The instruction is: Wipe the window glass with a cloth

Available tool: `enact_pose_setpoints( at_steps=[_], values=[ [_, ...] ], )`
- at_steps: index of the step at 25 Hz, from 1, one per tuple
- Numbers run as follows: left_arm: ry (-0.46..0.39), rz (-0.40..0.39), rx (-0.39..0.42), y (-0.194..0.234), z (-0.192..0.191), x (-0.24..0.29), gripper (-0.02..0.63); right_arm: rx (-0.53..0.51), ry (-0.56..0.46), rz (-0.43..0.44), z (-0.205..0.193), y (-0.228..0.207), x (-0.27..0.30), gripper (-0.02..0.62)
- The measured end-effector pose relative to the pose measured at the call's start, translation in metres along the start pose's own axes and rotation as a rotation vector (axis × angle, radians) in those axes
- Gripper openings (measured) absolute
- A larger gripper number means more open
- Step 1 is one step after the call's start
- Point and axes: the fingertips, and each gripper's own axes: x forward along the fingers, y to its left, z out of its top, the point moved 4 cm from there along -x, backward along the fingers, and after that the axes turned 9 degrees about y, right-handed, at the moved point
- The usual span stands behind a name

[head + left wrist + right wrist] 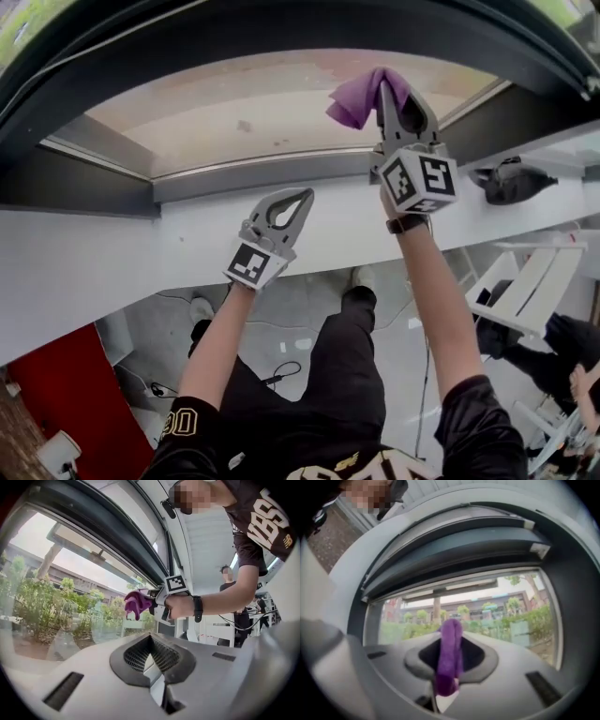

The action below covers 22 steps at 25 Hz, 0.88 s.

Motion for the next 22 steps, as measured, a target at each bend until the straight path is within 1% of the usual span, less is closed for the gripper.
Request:
enact_pose_setpoints(
  at_steps=[2, 4, 6, 7, 9, 11, 12, 14, 15, 16, 18, 22],
  values=[
    [-0.023, -0.027, 0.002, -0.016, 0.005, 0.03, 0.014, 0.018, 0.019, -0.096, -0.001, -0.049, -0.015, 0.074],
    [-0.038, -0.049, 0.012, -0.03, 0.009, 0.052, 0.014, 0.07, 0.031, -0.195, -0.004, -0.091, -0.03, 0.074],
    [-0.045, -0.06, 0.019, -0.039, 0.013, 0.065, 0.014, 0.126, 0.041, -0.281, -0.008, -0.127, -0.041, 0.074],
    [-0.05, -0.061, 0.023, -0.042, 0.015, 0.068, 0.014, 0.132, 0.047, -0.312, -0.01, -0.14, -0.045, 0.074],
    [-0.065, -0.051, 0.031, -0.04, 0.02, 0.07, 0.014, 0.082, 0.07, -0.36, -0.013, -0.156, -0.045, 0.074],
    [-0.069, -0.035, 0.039, -0.035, 0.023, 0.065, 0.013, 0.022, 0.099, -0.409, -0.018, -0.16, -0.043, 0.074],
    [-0.065, -0.029, 0.042, -0.033, 0.024, 0.061, 0.014, 0.019, 0.108, -0.432, -0.019, -0.16, -0.044, 0.074],
    [-0.056, -0.014, 0.04, -0.024, 0.026, 0.046, 0.014, 0.051, 0.112, -0.461, -0.02, -0.151, -0.043, 0.072],
    [-0.056, 0.003, 0.036, -0.017, 0.028, 0.036, 0.014, 0.073, 0.107, -0.449, -0.021, -0.139, -0.039, 0.072],
    [-0.059, 0.027, 0.03, -0.007, 0.03, 0.024, 0.014, 0.093, 0.1, -0.416, -0.022, -0.12, -0.032, 0.072],
    [-0.06, 0.077, 0.027, 0.011, 0.033, -0.004, 0.014, 0.119, 0.088, -0.323, -0.026, -0.07, -0.018, 0.071],
    [-0.029, 0.16, 0.039, 0.056, 0.027, -0.075, 0.014, 0.18, 0.066, -0.174, -0.035, 0.036, 0.01, 0.072]
  ],
)
